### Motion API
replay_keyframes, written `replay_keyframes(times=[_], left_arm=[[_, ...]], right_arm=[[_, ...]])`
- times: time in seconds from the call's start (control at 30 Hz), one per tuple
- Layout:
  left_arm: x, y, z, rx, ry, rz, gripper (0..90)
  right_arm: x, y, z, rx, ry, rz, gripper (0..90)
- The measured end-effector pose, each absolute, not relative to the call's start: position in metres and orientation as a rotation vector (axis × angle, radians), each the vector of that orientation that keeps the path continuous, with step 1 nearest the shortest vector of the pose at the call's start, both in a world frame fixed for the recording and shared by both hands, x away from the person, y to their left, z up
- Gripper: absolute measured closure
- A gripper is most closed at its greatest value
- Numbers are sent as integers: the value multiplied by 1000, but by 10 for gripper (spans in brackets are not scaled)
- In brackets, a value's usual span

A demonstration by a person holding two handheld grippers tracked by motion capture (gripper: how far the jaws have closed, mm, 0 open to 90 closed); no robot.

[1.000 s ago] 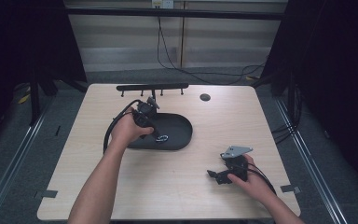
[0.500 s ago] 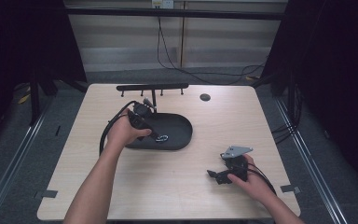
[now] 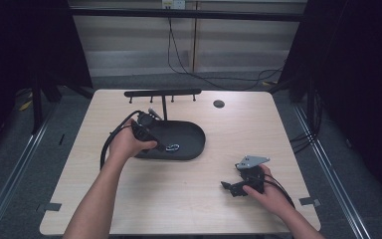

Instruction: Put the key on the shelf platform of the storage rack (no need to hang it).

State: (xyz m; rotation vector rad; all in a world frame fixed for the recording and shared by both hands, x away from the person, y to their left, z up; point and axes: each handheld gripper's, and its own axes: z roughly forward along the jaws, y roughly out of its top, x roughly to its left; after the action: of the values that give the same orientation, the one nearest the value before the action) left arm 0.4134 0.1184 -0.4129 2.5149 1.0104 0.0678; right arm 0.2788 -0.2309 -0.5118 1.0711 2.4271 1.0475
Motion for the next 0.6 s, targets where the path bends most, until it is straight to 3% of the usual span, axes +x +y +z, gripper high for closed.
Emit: replay_keyframes(times=[0.6], left_arm=[[396, 131, -418, 2519, 983, 85, 220]], right_arm=[[279, -231, -512, 1068, 2429, 1046, 112]])
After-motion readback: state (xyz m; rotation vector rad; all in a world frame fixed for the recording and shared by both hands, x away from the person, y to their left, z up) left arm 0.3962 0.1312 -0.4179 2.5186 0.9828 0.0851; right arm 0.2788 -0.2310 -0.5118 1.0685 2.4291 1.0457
